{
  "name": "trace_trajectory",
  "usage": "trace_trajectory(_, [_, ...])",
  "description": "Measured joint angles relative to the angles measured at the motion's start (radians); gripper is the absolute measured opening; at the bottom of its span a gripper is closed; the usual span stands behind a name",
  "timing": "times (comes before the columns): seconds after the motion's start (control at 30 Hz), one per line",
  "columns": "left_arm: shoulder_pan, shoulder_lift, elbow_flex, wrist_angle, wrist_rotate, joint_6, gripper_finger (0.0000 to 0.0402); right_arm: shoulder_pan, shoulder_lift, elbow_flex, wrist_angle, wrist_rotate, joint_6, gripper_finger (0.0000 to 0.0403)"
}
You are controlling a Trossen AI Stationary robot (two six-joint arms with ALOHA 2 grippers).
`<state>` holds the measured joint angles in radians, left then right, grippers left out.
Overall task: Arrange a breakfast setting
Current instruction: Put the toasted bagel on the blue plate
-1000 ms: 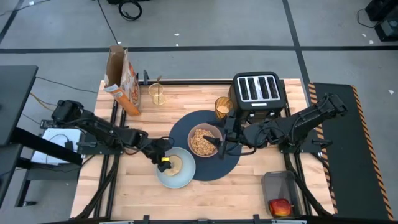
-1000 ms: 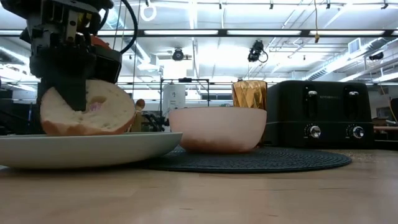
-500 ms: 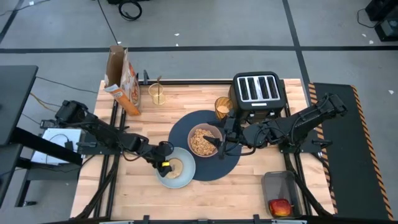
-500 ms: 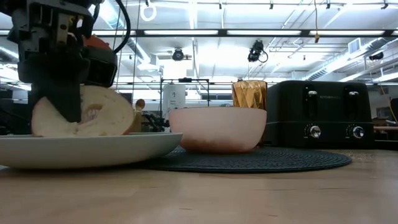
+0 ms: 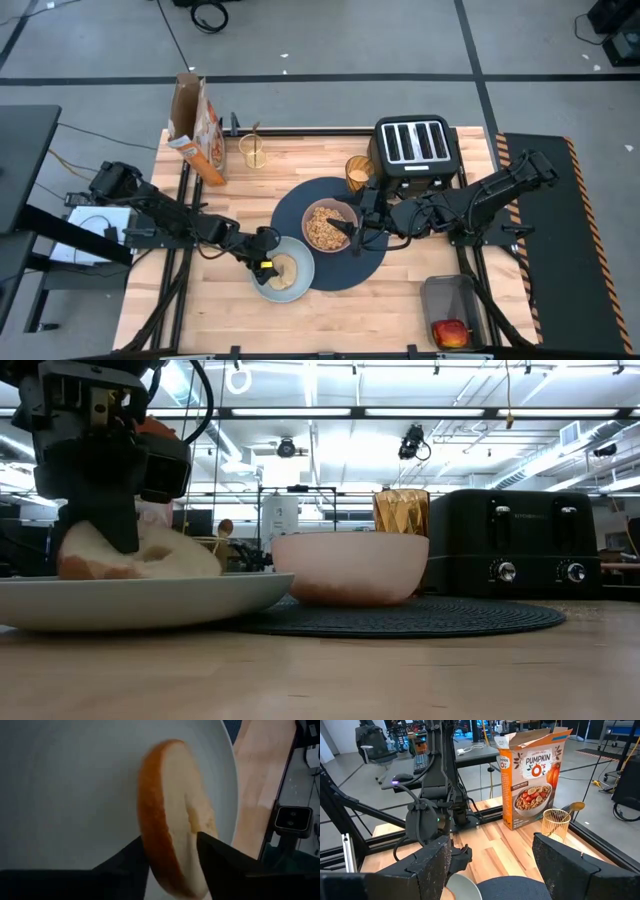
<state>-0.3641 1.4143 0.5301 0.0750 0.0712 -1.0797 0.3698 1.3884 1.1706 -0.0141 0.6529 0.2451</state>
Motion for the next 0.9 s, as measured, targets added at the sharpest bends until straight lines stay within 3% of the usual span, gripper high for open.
trace_trajectory(0.23, [0.0, 0.0, 0.0, 0.001, 0.003, 0.054, 0.0207, 0.0, 0.0, 0.0, -0.002, -0.018, 0.0, 0.0284])
trace_trajectory(0.5, [-0.007, -0.034, 0.0, -0.018, 0.032, 0.071, 0.0208, 0.0, 0.0, 0.0, -0.012, -0.052, -0.001, 0.0284])
trace_trajectory(0.77, [-0.194, -0.036, 0.101, -0.018, -0.311, 0.289, 0.0206, 0.0, 0.0, 0.0, -0.034, -0.052, -0.001, 0.0284])
trace_trajectory(0.9, [-0.258, 0.016, 0.139, -0.002, -0.373, 0.347, 0.0205, 0.0, 0.0, 0.0, -0.033, -0.052, 0.0, 0.0284])
